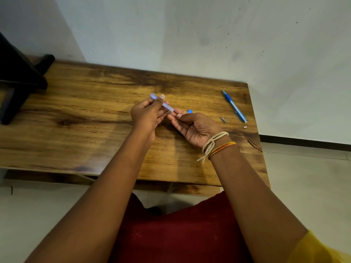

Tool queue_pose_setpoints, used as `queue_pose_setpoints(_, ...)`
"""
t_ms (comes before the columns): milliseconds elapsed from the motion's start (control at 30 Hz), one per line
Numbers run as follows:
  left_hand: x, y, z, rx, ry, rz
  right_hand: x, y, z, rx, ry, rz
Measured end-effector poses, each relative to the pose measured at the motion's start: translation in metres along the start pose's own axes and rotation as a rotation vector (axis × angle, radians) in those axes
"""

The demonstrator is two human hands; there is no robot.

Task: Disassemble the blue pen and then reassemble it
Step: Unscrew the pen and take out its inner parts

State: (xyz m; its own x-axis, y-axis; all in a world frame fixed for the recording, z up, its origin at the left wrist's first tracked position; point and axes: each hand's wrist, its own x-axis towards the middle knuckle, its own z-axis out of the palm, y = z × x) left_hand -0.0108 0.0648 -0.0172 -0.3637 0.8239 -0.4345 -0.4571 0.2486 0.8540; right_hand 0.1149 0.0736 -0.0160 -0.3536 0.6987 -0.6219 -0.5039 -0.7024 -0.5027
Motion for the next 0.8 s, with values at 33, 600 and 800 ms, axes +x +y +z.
queue_pose_setpoints(33,0.0006,-0.0003,-0.0003,-0.012,0.0,-0.01,0.0002,0.0004,-0.0002,-0.008,0.006,-0.004)
queue_pose_setpoints(600,-0.0017,-0.0032,-0.0007,0.499,-0.138,0.512,-0.0002,0.003,0.0014,0.031,0.032,-0.002)
queue_pose_setpoints(800,0.0004,-0.0032,0.0,0.531,-0.179,0.526,-0.0014,0.0038,0.0041,-0.005,0.004,-0.006)
